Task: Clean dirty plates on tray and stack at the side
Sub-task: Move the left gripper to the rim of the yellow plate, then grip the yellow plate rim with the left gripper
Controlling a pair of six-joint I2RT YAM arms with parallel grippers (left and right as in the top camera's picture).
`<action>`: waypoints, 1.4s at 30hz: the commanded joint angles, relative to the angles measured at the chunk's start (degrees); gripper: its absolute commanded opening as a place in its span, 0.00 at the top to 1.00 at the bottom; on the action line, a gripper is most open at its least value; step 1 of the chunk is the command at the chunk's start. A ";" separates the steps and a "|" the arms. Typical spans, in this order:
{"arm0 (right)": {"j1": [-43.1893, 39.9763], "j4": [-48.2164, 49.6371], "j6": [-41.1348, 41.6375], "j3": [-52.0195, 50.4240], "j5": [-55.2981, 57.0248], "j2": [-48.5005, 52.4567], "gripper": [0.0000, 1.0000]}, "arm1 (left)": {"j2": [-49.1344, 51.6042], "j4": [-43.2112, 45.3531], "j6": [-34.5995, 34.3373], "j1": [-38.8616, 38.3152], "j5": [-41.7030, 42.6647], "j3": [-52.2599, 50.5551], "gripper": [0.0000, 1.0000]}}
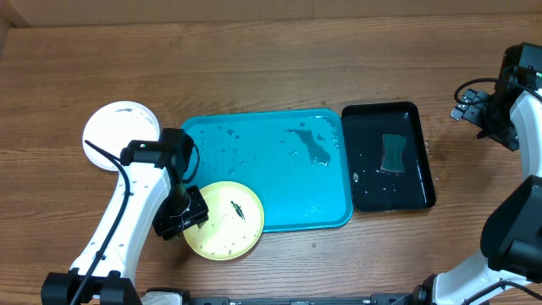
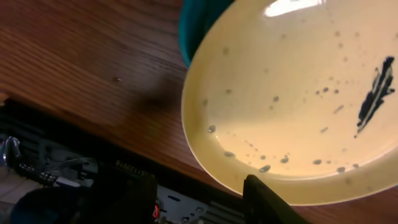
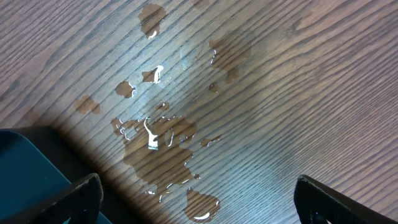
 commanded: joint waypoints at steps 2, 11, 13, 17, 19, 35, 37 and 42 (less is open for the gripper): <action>-0.11 0.22 0.22 0.28 -0.04 0.07 0.00 | -0.35 0.55 -5.09 -0.33 -3.06 -0.68 0.55; -0.11 0.20 0.22 0.28 -0.04 0.07 0.00 | -0.35 7.93 -5.25 -0.33 -2.80 -6.93 0.57; -0.11 0.20 0.22 0.28 -0.04 0.07 0.00 | -0.35 8.98 -5.22 -0.33 -2.82 -7.89 0.57; -0.11 0.22 0.22 0.28 -0.04 0.07 0.00 | -0.35 9.73 -5.20 -0.33 -2.91 -9.57 0.59; -0.11 0.22 0.22 0.28 -0.04 0.07 0.00 | -0.35 10.86 -5.01 -0.33 -2.89 -10.93 0.59; -0.11 0.20 0.22 0.28 -0.04 0.07 0.00 | -0.35 16.20 -5.01 -0.33 -0.74 -14.34 0.95; -0.11 0.20 0.22 0.28 -0.04 0.07 0.00 | -0.35 17.79 -5.01 -0.33 -0.24 -14.34 0.95; -0.11 0.22 0.22 0.28 -0.04 0.07 0.00 | -0.35 22.69 -5.01 -0.33 1.09 -14.34 0.96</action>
